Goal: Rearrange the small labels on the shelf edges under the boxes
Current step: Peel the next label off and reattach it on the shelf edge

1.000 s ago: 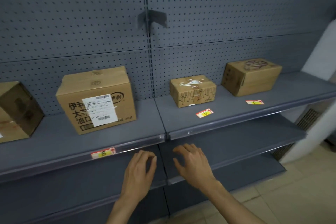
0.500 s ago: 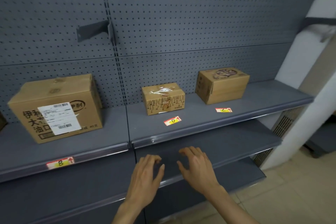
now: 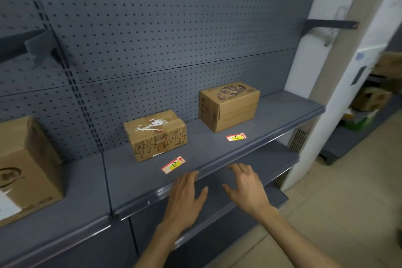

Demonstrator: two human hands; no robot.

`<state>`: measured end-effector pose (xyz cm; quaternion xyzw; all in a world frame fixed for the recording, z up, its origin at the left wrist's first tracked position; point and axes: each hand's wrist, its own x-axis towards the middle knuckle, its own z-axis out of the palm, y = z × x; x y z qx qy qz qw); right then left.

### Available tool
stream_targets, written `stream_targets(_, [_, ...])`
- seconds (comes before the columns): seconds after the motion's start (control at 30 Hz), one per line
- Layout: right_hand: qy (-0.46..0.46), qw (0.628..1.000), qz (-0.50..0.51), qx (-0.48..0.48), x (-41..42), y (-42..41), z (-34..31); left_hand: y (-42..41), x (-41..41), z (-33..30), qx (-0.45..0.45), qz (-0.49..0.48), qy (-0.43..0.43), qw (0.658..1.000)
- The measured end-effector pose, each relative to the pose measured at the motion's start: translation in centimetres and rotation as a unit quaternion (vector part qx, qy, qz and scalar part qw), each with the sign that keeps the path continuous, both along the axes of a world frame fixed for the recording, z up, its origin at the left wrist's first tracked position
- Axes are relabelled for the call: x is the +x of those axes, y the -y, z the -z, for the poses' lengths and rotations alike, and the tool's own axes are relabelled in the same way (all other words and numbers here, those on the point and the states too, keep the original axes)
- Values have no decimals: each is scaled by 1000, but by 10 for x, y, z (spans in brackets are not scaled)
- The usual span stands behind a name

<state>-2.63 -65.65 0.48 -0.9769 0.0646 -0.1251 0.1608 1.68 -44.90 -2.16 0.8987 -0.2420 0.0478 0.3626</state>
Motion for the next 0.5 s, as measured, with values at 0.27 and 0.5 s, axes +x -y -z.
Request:
stream_targets(0.27, [-18,998,62,20,40,46,0,57,64,-13,24,43,-49,998])
stream_targets(0.5, [-29,996,72,34,87,90,-3,109,104,-13,1,60,-77,995])
